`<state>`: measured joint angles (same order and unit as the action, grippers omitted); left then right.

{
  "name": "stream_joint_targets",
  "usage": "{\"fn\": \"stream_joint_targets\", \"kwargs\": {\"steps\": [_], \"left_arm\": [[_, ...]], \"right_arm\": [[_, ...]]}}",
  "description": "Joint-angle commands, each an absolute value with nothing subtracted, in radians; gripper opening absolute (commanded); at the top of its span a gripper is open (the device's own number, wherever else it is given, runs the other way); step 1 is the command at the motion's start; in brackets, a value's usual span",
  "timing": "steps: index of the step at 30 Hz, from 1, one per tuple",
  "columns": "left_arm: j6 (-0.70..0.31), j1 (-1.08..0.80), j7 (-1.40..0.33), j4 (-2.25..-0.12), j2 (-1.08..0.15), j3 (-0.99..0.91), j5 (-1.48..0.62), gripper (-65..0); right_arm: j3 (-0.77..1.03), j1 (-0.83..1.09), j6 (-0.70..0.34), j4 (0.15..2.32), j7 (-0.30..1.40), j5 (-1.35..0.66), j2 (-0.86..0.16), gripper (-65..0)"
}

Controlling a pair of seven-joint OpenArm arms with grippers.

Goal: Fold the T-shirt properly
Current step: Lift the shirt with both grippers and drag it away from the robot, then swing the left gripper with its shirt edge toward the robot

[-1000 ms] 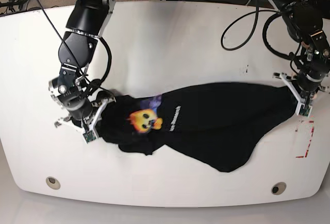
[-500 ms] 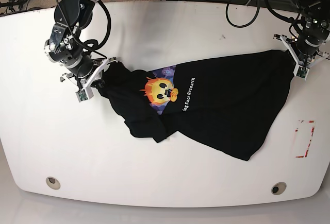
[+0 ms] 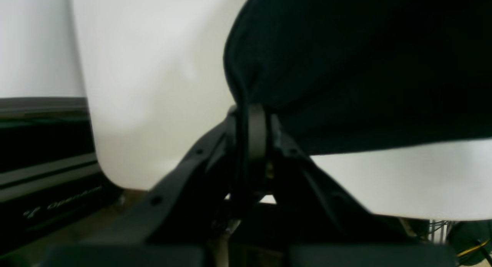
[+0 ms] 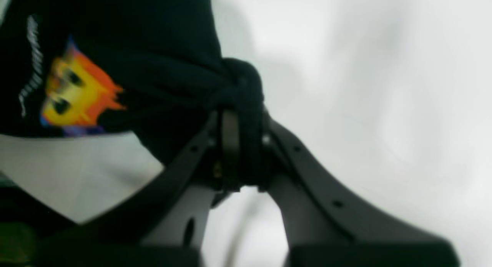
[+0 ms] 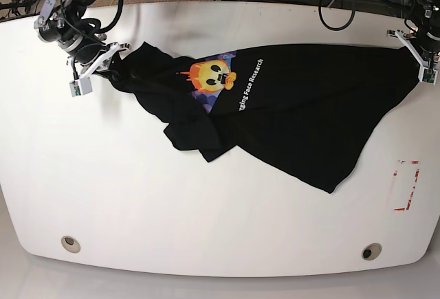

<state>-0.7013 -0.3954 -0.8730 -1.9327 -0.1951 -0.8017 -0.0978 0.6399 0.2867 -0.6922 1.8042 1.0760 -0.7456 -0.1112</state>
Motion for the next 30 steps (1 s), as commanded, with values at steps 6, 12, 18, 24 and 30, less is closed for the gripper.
{"fn": "stream_joint_targets", "kwargs": {"steps": [6,12,18,24,30], "left_arm": [[-0.698,-0.441,-0.858,-1.946,-0.222,-0.828,-0.099,-65.0],[-0.698,-0.458,-0.858,-1.946,-0.217,-0.846,-0.099,-65.0],[-0.698,-0.458,-0.858,-1.946,-0.217,-0.84,-0.099,-65.0],[-0.698,-0.452,-0.858,-1.946,-0.217,-0.839,-0.104,-54.3],[-0.698,-0.446,-0.863,-1.948,-0.216,-0.822,-0.113,-31.0]], "right_arm": [[0.69,0.352,-0.698,1.822,1.055,-0.75,-0.136,-63.1],[0.685,0.397,-0.698,1.822,1.055,-0.745,-0.137,-63.1],[0.685,0.409,-0.698,1.833,1.055,-0.745,-0.137,-54.9],[0.685,0.418,-0.698,1.868,1.052,-0.719,-0.137,-40.7],[0.68,0.404,-0.698,1.868,1.052,-0.716,-0.137,-39.3]]}}
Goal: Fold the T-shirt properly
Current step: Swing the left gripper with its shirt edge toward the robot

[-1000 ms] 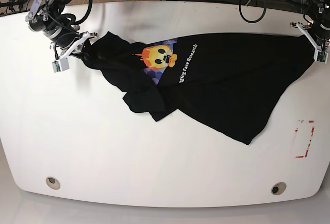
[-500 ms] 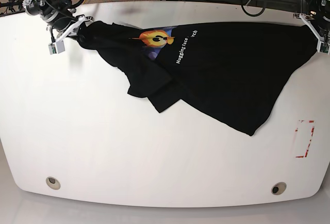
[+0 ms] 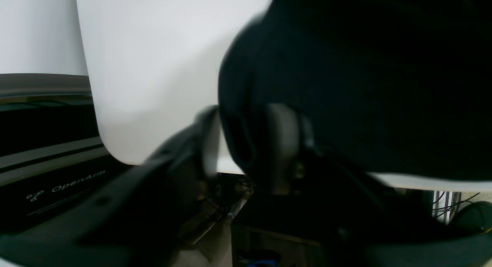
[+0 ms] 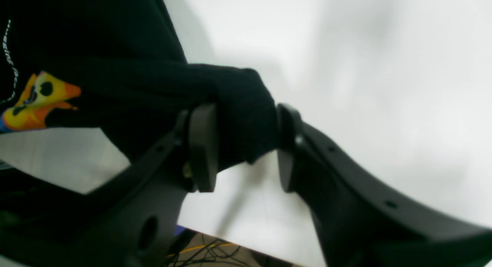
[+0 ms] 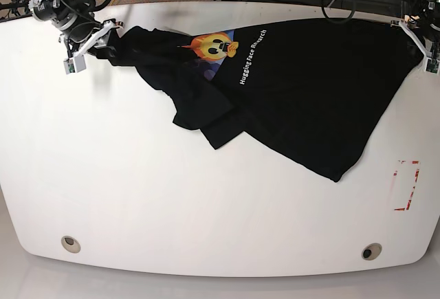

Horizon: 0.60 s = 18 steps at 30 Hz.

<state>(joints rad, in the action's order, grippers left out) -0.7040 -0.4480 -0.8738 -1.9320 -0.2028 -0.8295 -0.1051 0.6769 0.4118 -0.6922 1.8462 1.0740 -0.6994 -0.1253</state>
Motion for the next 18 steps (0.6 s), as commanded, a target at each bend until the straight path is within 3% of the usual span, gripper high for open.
{"fn": "stream_joint_targets", "kwargs": {"steps": [1,9,16,18], "left_arm": [[-0.698,-0.437,-0.865,-1.949,-0.216,-0.814,-0.131,-26.1],[-0.698,-0.397,-0.865,-1.949,-0.219,-0.811,-0.245,-25.3],[-0.673,-0.236,-0.865,-1.936,-0.214,-0.742,-0.2,-24.9],[-0.616,-0.197,-0.865,-1.922,-0.216,-0.694,-0.18,-24.7]], "right_arm": [[0.68,0.4,-0.698,1.867,1.052,-0.714,-0.137,-37.9],[0.679,0.398,-0.698,1.857,1.052,-0.714,-0.13,-39.2],[0.613,0.372,-0.698,1.788,1.052,-0.713,-0.133,-61.0],[0.61,0.363,-0.698,1.771,1.052,-0.714,-0.13,-62.0]]}}
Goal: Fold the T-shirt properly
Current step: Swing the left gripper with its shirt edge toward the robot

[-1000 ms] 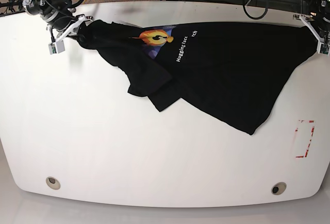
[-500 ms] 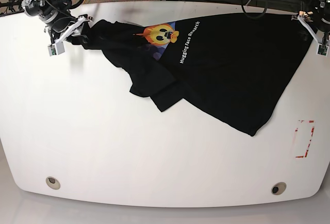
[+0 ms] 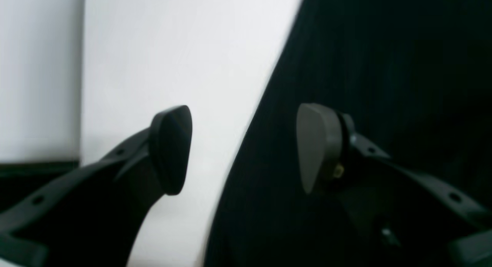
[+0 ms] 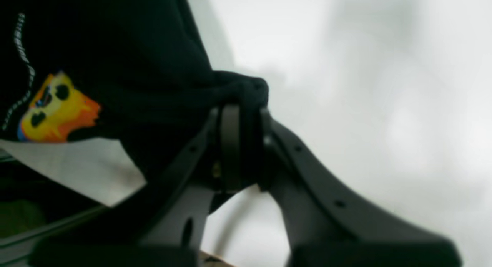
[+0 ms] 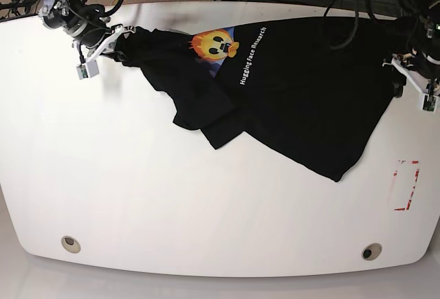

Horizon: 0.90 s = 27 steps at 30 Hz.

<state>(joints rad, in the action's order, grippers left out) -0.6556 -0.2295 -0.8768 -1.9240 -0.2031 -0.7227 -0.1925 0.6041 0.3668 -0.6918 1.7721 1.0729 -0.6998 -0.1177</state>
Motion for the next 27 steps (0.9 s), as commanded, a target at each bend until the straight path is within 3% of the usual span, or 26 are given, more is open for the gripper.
{"fn": "stream_joint_targets", "kwargs": {"steps": [1,9,18,27], "left_arm": [[-0.588,-0.173,-0.865,-1.911,-0.216,-0.674,-0.165,-24.7],[-0.475,0.061,-0.858,-1.676,-0.216,-0.562,-0.065,-16.7],[-0.47,0.302,-0.852,-1.323,-0.243,-0.46,-0.045,-16.5],[-0.469,0.426,-0.708,-1.017,-0.245,-0.32,-0.045,-16.5]], "right_arm": [[0.61,0.361,-0.698,1.764,1.052,-0.714,-0.13,-62.1],[0.608,0.361,-0.698,1.753,1.052,-0.717,-0.128,-65.0],[0.61,0.341,-0.698,1.75,1.05,-0.714,-0.13,-65.0],[0.61,0.312,-0.698,1.747,1.05,-0.713,-0.128,-65.0]]}}
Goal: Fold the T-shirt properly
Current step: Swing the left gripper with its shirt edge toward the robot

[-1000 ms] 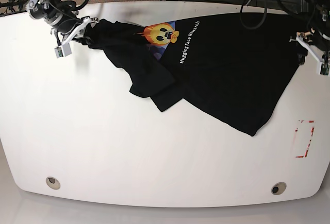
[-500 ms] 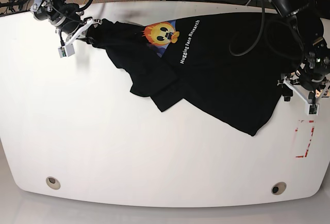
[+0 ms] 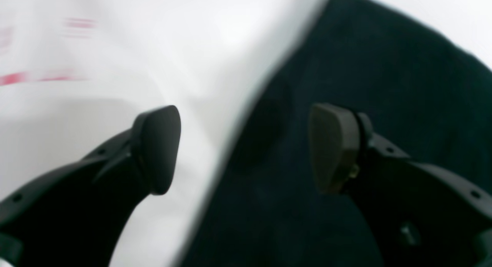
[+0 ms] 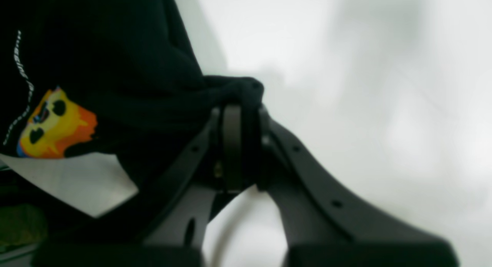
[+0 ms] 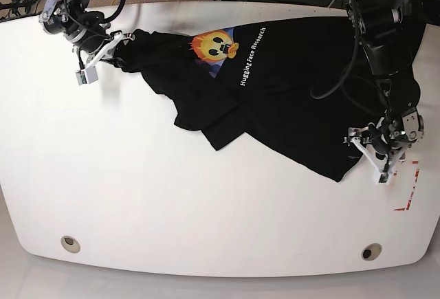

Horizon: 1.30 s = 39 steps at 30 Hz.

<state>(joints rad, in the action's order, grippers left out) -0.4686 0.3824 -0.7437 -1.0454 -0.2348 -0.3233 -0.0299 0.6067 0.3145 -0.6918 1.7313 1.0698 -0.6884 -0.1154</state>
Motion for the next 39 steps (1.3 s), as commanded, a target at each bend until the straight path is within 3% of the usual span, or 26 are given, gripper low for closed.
{"fn": "stream_joint_targets", "kwargs": {"steps": [1,6,10,12,14,17,24,39], "left_arm": [[-0.469,0.435,-0.693,-0.986,-0.245,-0.32,-0.045,-16.5],[-0.469,0.493,-0.615,-0.808,-0.245,-0.255,-0.045,-16.5],[-0.469,0.498,-0.599,-0.786,-0.245,-0.231,-0.045,-17.6],[-0.469,0.498,-0.572,-0.779,-0.245,-0.229,-0.045,-21.9],[-0.469,0.495,-0.538,-0.779,-0.245,-0.228,-0.045,-35.0],[-0.469,0.495,-0.526,-0.779,-0.245,-0.228,-0.045,-63.7],[-0.476,0.489,-0.533,-0.849,-0.246,-0.236,-0.05,-65.0],[-0.478,0.39,-0.86,-1.494,-0.242,-0.32,-0.051,-65.0]], "right_arm": [[0.61,0.308,-0.698,1.745,1.05,-0.713,-0.128,-65.0],[0.61,0.291,-0.698,1.748,1.05,-0.713,-0.13,-65.0],[0.61,0.288,-0.698,1.745,1.05,-0.713,-0.13,-65.0],[0.61,0.283,-0.698,1.745,1.05,-0.713,-0.131,-65.0],[0.61,0.28,-0.698,1.748,1.05,-0.713,-0.131,-65.0],[0.61,0.274,-0.698,1.745,1.05,-0.711,-0.133,-65.0],[0.608,0.239,-0.698,1.745,1.053,-0.711,-0.136,-65.0],[0.503,-0.044,-0.698,1.655,1.053,-0.499,-0.179,-65.0]]}}
